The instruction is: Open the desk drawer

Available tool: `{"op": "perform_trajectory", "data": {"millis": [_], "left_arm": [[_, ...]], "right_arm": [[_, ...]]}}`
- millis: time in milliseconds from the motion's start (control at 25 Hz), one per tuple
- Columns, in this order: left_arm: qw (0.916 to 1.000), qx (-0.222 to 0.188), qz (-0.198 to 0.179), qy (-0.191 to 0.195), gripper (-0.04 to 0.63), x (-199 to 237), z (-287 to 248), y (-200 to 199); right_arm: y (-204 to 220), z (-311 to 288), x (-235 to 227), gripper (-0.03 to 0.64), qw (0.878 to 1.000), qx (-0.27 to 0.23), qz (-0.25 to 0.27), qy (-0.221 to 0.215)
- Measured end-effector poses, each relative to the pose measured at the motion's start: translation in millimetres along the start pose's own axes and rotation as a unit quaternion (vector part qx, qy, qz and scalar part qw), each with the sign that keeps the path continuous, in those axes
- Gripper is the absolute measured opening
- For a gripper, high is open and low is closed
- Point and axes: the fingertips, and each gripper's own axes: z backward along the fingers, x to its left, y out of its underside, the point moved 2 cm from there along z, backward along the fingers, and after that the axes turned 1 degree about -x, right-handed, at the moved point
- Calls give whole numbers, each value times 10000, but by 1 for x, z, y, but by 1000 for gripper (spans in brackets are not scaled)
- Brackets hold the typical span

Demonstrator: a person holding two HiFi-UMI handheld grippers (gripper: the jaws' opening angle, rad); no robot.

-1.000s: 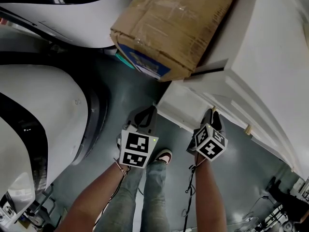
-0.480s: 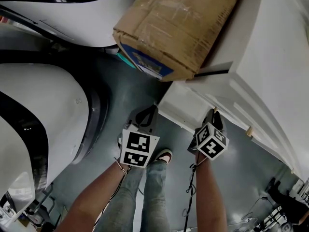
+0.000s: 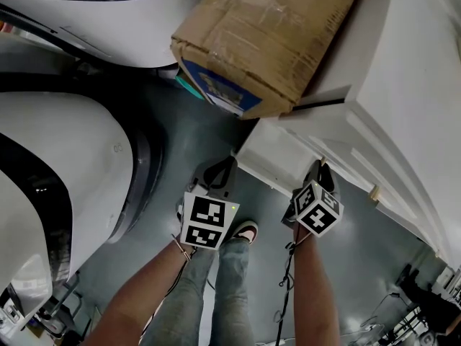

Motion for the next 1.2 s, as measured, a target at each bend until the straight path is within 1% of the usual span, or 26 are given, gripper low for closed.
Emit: {"op": "perform_trajectory", "data": {"millis": [720, 1200], "left_arm": [[10000, 74, 44, -38, 18, 4, 4, 13], [9998, 77, 158, -123, 18, 5, 8, 18]], "right_arm": [[8, 6, 2, 86, 9999, -63, -4, 107], [19, 16, 5, 83, 9997, -22, -158, 178]]}}
